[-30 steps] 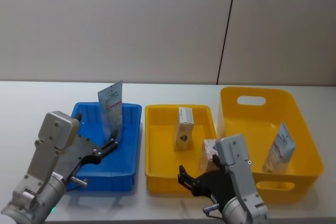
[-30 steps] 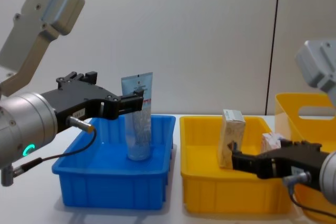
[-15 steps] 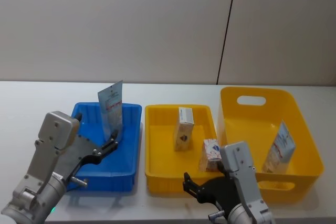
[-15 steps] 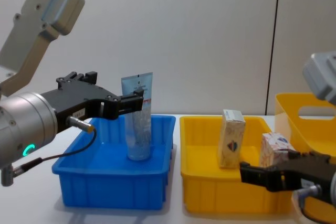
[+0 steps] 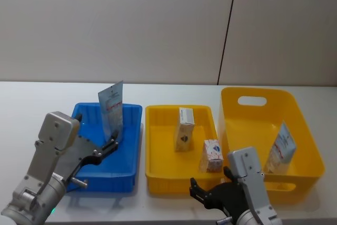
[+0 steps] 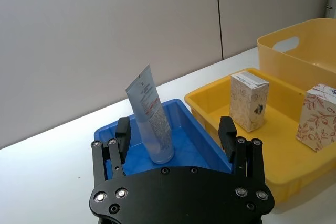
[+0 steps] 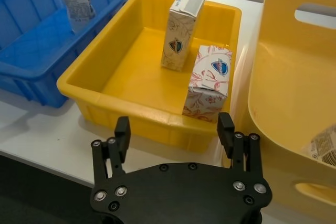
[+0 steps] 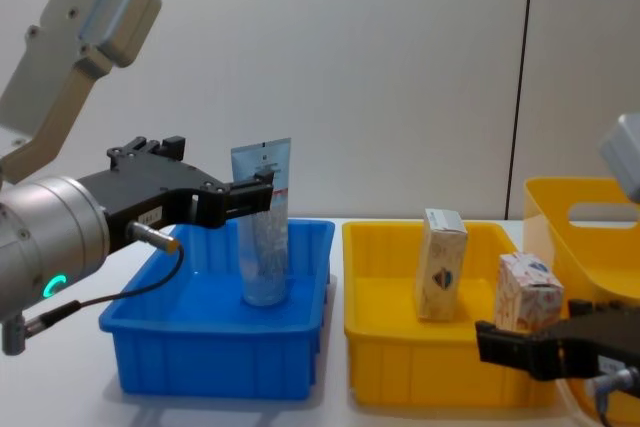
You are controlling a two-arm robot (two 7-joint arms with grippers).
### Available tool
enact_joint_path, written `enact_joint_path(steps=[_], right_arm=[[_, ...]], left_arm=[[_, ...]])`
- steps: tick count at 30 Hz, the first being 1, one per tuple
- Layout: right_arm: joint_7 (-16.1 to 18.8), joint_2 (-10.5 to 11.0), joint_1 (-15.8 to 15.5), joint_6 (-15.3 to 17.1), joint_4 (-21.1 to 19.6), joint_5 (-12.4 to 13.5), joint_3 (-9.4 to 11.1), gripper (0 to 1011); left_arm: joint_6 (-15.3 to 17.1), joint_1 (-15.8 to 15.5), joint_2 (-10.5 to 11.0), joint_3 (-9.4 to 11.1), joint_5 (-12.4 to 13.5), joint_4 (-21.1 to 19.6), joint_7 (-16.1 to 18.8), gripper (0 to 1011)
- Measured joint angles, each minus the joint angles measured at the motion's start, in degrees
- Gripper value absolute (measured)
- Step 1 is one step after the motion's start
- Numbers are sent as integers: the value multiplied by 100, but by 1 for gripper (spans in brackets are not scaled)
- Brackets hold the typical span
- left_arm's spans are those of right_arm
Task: Bimanual collaborative sorting of washing and personal care products
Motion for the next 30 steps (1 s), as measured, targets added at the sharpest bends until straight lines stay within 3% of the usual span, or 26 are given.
enact_joint_path(steps=[17, 30], right_arm=[[-176, -98, -24, -214, 85, -143, 161, 1003], [-184, -161, 6, -269, 131, -234, 170, 1003]], left_arm=[[0, 0, 0, 0, 0, 0, 0, 1001], [0, 0, 0, 0, 0, 0, 0, 1001]])
